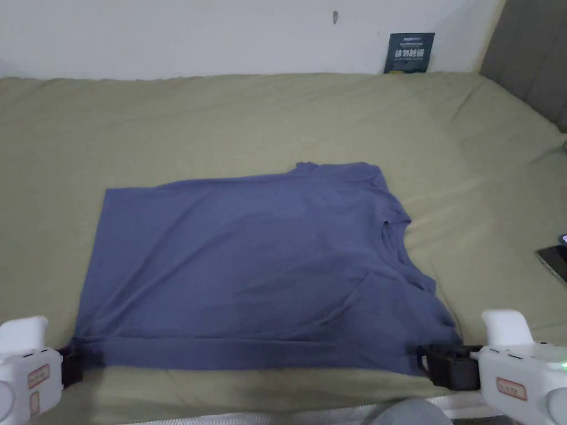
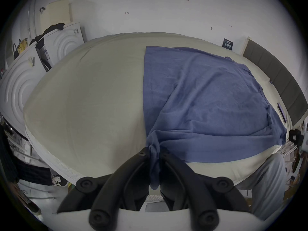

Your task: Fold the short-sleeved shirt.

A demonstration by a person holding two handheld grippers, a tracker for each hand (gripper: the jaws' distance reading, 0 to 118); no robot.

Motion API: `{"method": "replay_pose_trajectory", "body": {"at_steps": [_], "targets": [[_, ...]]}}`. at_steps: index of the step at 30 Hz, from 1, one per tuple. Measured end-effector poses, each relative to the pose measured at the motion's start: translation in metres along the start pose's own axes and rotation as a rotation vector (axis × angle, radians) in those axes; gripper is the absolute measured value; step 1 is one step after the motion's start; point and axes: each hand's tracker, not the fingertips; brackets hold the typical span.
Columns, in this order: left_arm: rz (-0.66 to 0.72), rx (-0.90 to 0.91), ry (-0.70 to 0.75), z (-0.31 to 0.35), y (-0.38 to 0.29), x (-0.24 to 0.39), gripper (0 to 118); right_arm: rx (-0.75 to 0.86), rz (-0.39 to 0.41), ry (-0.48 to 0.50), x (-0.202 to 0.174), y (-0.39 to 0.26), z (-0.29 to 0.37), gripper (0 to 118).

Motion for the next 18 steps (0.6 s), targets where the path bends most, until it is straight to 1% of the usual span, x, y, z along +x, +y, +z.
{"method": "replay_pose_trajectory", "body": {"at_steps": [3,4,5,6,7,9,11,14,18], "targets": [[0.001,-0.004,0.004,0.0,-0.001,0.004,8,-0.054,-0.034,0.013,0.003,-0.006,-0.013,118],[0.006,-0.006,0.002,0.0,0.0,0.003,8,-0.053,-0.041,0.022,0.005,-0.006,-0.014,108],[0.007,-0.007,0.002,0.0,0.0,0.002,8,-0.048,-0.042,0.02,0.005,-0.007,-0.012,80],[0.007,-0.007,0.002,0.0,0.0,0.002,8,-0.049,-0.038,0.017,0.004,-0.008,-0.011,34],[0.007,-0.009,-0.002,0.0,0.0,0.002,7,-0.018,-0.035,0.048,0.004,-0.012,-0.007,6],[0.006,-0.01,-0.002,0.001,0.0,0.001,8,-0.028,-0.024,0.056,-0.001,-0.009,0.0,6],[0.012,-0.01,-0.009,0.002,-0.001,0.0,7,0.001,0.01,0.038,-0.005,-0.009,0.007,5],[0.009,-0.005,-0.016,0.006,0.0,-0.002,8,0.018,-0.005,0.045,-0.004,-0.001,0.013,5],[0.017,0.023,-0.032,0.016,0.013,-0.004,7,0.046,0.009,0.038,-0.005,0.017,0.02,5]]}}
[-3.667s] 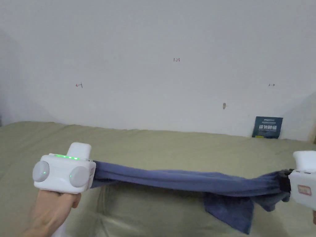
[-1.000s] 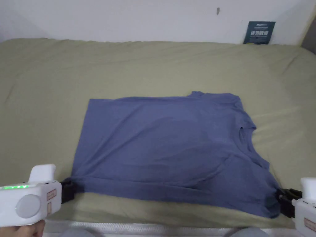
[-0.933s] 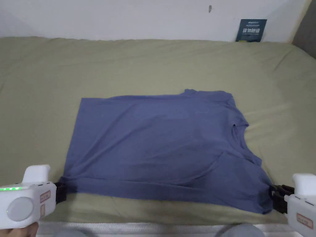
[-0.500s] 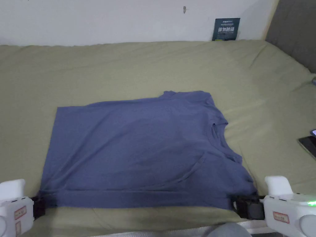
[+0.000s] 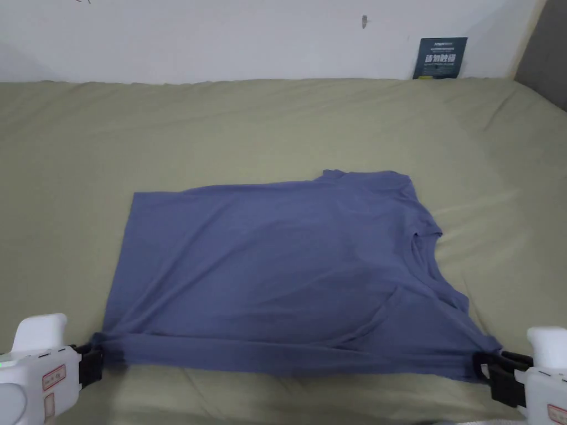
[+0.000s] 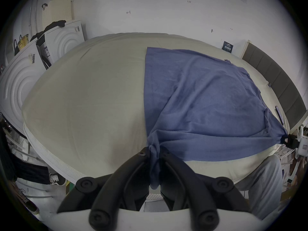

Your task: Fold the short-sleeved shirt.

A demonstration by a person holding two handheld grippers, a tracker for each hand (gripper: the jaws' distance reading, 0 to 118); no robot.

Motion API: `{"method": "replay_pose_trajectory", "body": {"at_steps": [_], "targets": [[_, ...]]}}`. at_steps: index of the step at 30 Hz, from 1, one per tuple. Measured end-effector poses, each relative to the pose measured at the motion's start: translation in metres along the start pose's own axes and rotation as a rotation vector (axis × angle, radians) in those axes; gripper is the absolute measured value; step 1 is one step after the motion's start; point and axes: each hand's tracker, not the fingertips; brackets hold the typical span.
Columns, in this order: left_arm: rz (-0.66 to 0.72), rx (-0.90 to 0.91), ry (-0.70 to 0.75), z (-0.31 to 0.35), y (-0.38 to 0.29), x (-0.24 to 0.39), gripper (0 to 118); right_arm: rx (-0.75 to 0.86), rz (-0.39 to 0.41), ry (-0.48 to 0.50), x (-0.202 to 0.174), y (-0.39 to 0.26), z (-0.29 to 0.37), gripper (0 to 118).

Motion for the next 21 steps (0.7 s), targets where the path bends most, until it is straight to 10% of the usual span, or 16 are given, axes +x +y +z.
{"method": "replay_pose_trajectory", "body": {"at_steps": [21], "targets": [[0.026,0.03,-0.016,-0.069,0.141,0.019,8,0.006,0.101,-0.082,-0.01,0.184,-0.122,6]]}}
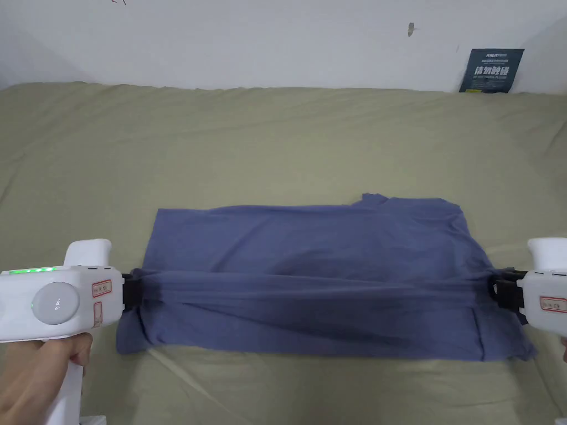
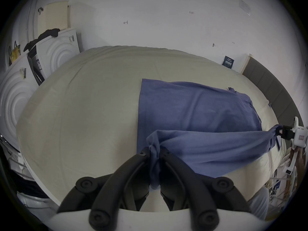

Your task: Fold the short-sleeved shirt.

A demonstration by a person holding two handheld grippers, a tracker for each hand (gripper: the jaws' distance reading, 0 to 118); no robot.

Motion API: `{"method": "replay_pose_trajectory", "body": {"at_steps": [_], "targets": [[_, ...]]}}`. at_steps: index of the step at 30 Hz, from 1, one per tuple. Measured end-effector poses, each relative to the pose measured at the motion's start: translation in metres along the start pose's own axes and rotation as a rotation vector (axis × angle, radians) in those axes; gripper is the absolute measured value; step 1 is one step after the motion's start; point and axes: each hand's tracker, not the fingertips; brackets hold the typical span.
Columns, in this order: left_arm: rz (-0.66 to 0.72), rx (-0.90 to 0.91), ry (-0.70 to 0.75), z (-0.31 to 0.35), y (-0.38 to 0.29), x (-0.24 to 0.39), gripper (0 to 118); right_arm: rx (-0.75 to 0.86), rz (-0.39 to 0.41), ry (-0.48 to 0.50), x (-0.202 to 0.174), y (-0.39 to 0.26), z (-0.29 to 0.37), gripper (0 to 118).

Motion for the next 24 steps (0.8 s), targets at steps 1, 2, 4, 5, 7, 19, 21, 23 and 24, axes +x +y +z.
{"method": "replay_pose_trajectory", "body": {"at_steps": [1,2,4,5,7,19,21,23,24], "targets": [[-0.001,-0.009,0.004,-0.008,0.003,0.0,8,-0.008,0.002,-0.001,-0.001,0.005,-0.009,6],[-0.003,-0.014,0.006,-0.014,0.005,0.001,7,-0.017,0.003,-0.003,-0.001,0.008,-0.017,6],[0.0,-0.028,0.014,-0.028,0.01,0.003,8,-0.047,-0.006,-0.012,0.0,0.013,-0.035,6],[0.001,-0.038,0.015,-0.034,0.011,0.003,8,-0.068,-0.02,-0.019,0.001,0.013,-0.043,6],[0.0,-0.049,0.012,-0.043,0.01,0.005,17,-0.088,-0.047,-0.043,0.0,0.012,-0.052,30],[0.037,-0.052,0.04,0.003,-0.037,-0.004,60,-0.048,-0.142,-0.017,0.004,-0.05,0.021,65],[0.037,-0.04,0.03,0.016,-0.049,-0.01,0,-0.025,-0.139,-0.032,0.0,-0.065,0.034,0],[0.065,-0.026,0.036,0.025,-0.063,-0.011,0,0.027,-0.135,-0.078,-0.011,-0.083,0.043,0],[0.057,-0.033,0.031,0.028,-0.066,-0.012,0,0.013,-0.135,-0.051,-0.01,-0.092,0.044,0]]}}
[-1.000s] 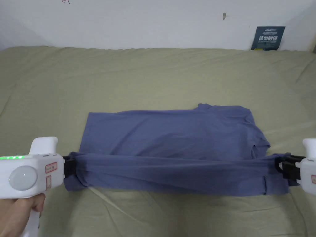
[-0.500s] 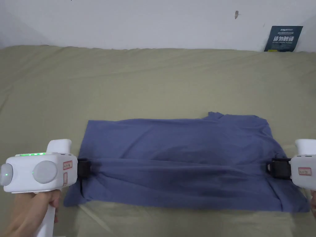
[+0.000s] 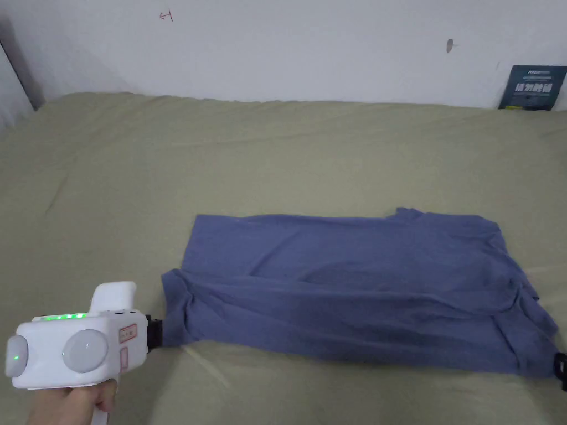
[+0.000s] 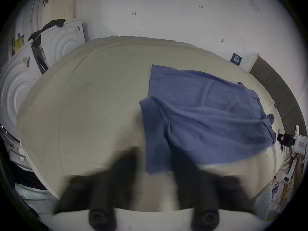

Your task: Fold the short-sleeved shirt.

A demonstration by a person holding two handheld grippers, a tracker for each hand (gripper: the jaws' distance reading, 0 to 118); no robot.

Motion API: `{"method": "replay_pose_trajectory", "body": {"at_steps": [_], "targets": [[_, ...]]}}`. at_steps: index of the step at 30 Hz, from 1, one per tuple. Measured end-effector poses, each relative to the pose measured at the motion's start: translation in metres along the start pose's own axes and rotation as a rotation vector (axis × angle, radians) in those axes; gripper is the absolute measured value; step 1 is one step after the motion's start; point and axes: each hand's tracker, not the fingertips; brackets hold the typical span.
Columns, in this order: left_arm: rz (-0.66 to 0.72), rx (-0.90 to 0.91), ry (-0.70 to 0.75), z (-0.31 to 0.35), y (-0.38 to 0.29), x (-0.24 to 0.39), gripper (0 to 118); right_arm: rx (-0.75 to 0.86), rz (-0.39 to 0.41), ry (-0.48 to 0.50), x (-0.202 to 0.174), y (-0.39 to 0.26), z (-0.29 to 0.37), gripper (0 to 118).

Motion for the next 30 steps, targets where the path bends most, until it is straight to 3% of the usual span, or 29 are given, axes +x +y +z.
{"method": "replay_pose_trajectory", "body": {"at_steps": [5,6,8,9,12,14,16,17,18,19,21,23,24,26,27,30], "targets": [[0.044,-0.016,-0.055,0.001,-0.003,-0.01,0,-0.01,-0.008,0.028,-0.004,-0.019,0.006,0],[0.054,-0.011,-0.072,-0.001,-0.001,-0.01,10,-0.01,-0.011,0.027,-0.006,-0.022,0.006,0],[0.091,-0.048,-0.126,-0.012,0.008,-0.011,98,-0.022,-0.017,0.033,-0.001,-0.021,0.003,0],[0.098,-0.066,-0.114,-0.018,0.009,-0.01,118,-0.026,-0.019,0.039,-0.001,-0.022,0.001,0],[0.084,-0.049,-0.034,-0.033,0.022,-0.009,116,-0.033,-0.02,0.037,0.005,-0.018,-0.003,0],[0.084,-0.073,-0.022,-0.053,0.025,-0.015,103,-0.043,-0.023,0.034,0.008,-0.017,-0.007,0],[0.048,-0.11,0.005,-0.061,0.029,-0.016,60,-0.056,-0.016,0.027,0.013,-0.012,-0.012,0],[0.017,-0.107,0.04,-0.056,0.025,-0.007,54,-0.059,-0.014,0.026,0.015,-0.011,-0.013,0],[-0.02,-0.09,0.021,-0.051,0.026,-0.005,39,-0.061,-0.012,0.028,0.016,-0.01,-0.015,0],[-0.039,-0.087,-0.017,-0.049,0.028,-0.005,3,-0.061,-0.008,0.022,0.017,-0.01,-0.017,0],[-0.019,-0.075,-0.028,-0.047,0.028,-0.001,1,-0.064,0.0,0.016,0.021,-0.004,-0.021,0],[-0.082,-0.09,-0.003,-0.048,0.032,0.004,1,-0.07,-0.002,0.017,0.023,0.0,-0.025,1],[-0.079,-0.073,0.002,-0.047,0.033,0.004,1,-0.072,-0.006,0.021,0.023,0.002,-0.027,8],[-0.062,-0.083,-0.002,-0.045,0.029,0.009,1,-0.079,-0.032,0.024,0.026,0.008,-0.03,92],[-0.061,-0.083,-0.005,-0.044,0.03,0.01,1,-0.106,-0.073,0.039,0.032,0.012,-0.037,118],[-0.074,-0.086,-0.001,-0.045,0.026,0.011,1,-0.124,-0.086,0.072,0.039,0.02,-0.05,118]]}}
